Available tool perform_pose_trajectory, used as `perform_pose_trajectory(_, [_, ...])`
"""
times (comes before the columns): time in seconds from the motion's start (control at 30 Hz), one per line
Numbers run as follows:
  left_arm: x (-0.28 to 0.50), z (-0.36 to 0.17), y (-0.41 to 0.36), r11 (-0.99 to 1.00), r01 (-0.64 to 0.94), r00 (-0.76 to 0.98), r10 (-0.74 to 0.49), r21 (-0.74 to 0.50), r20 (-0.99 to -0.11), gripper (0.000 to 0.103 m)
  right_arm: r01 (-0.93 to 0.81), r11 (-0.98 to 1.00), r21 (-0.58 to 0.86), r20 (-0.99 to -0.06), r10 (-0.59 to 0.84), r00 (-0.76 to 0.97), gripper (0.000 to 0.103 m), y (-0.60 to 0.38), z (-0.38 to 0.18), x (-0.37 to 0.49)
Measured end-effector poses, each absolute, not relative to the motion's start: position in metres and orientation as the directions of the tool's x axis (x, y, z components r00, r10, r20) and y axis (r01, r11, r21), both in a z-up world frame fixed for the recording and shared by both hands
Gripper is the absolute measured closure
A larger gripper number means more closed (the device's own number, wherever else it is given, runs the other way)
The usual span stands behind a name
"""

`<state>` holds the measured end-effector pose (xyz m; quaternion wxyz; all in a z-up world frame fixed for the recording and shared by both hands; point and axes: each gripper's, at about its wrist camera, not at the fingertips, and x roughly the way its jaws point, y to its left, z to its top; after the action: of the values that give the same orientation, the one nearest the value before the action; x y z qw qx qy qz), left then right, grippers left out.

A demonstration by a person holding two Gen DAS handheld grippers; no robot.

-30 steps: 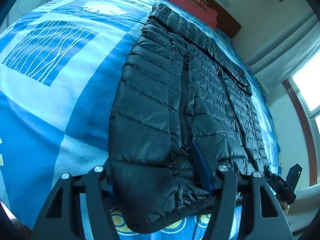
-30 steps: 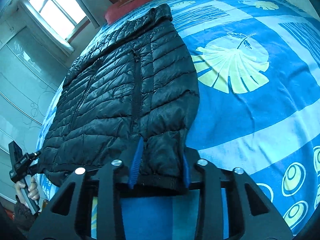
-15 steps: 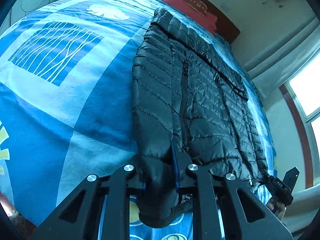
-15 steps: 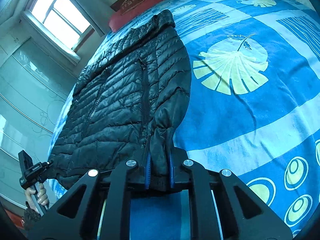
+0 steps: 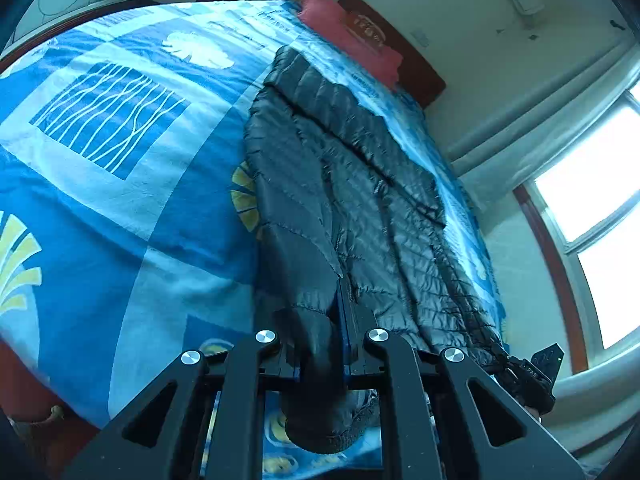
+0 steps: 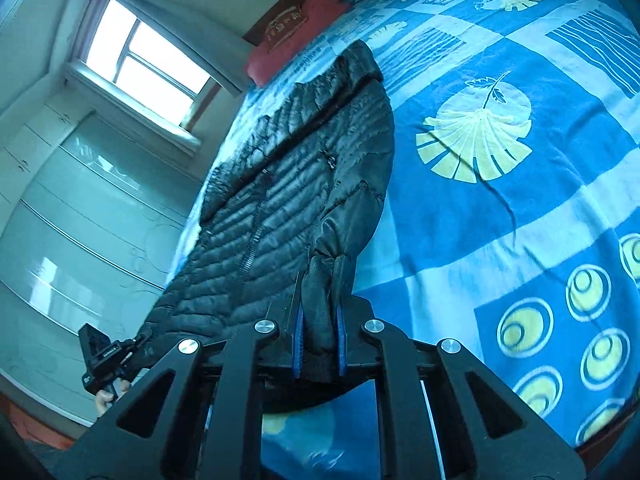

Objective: Fold large clothes
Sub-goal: 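Lift the hem with both tools and fold it over toward the collar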

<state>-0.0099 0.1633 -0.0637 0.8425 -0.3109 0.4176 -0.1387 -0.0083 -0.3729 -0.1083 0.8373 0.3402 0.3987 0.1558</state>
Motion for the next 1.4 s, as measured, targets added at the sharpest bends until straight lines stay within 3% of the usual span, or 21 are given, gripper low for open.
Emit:
perform_pose_trajectory(0.83, [-0.096, 0.007, 0.172, 0.712, 0.032, 0.665, -0.539, -0.701, -0.517, 0.092, -0.028, 0.648, 0.761, -0.461, 0.571, 0.679, 0.092, -0.385, -0.044, -0.087])
perform_pose_trajectory(1.17, [-0.047, 0.016, 0.18, 0.702, 0.06, 0.656, -0.564, -0.709, -0.502, 0.092, -0.124, 0.625, 0.771, -0.392, 0.619, 0.68, 0.092, -0.375, -0.021, -0.04])
perform_pose_trajectory(1.4, [0.027, 0.031, 0.183, 0.697, 0.093, 0.668, -0.574, -0.711, -0.475, 0.092, -0.189, 0.581, 0.792, -0.32, 0.658, 0.681, 0.092, -0.375, 0.011, 0.052])
